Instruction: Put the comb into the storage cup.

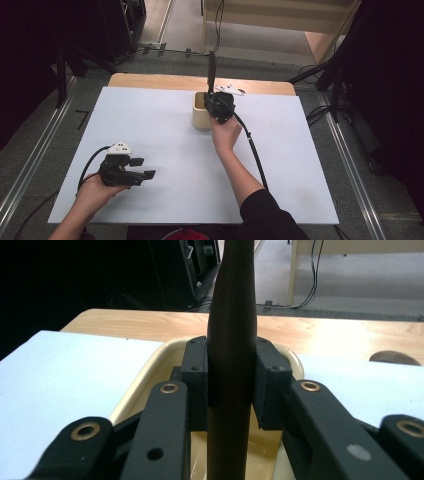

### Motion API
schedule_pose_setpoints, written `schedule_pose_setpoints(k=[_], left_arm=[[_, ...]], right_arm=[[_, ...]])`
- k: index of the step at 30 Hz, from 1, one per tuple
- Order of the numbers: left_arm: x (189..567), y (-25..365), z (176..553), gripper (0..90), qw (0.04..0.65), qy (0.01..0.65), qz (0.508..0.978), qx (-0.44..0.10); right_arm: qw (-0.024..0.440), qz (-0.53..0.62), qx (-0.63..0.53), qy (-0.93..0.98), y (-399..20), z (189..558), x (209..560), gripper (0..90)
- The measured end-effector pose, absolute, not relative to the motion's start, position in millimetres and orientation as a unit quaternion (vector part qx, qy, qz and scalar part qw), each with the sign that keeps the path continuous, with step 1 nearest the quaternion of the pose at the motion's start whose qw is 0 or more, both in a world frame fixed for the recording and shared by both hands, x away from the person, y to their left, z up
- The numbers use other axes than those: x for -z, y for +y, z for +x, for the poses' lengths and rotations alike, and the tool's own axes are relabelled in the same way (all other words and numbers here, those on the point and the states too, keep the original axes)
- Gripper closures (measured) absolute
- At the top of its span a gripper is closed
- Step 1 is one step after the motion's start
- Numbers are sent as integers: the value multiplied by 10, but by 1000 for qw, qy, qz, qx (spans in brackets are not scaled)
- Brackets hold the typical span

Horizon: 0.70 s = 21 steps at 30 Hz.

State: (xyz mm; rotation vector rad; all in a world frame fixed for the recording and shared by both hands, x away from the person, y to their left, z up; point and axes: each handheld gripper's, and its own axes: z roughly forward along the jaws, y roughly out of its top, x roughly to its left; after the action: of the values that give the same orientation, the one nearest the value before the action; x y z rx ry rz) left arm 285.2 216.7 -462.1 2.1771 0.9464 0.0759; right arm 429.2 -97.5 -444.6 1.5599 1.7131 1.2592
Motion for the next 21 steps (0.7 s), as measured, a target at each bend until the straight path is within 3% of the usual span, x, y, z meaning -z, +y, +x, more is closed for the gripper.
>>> schedule_pose_setpoints(k=[10,12,13,14,16,21], left_arm=[[4611,2166,2847,321,377,369,849,-34],[4605,2165,2843,321,378,368,849,-38],[4599,2166,2842,321,378,368,848,-39],[4595,2166,2842,321,379,368,848,-40],[4594,2164,2842,321,379,369,848,-40],[4591,2154,2835,321,379,367,848,-41]], right_arm=[[250,567,-465,632,-973,4268,4490,688],[238,562,-470,638,-977,4268,4490,589],[244,539,-473,653,-990,4236,4452,409],[244,539,-473,653,-990,4236,4452,409],[280,528,-459,658,-973,4178,4404,283],[279,520,-454,667,-1005,4121,4387,216]])
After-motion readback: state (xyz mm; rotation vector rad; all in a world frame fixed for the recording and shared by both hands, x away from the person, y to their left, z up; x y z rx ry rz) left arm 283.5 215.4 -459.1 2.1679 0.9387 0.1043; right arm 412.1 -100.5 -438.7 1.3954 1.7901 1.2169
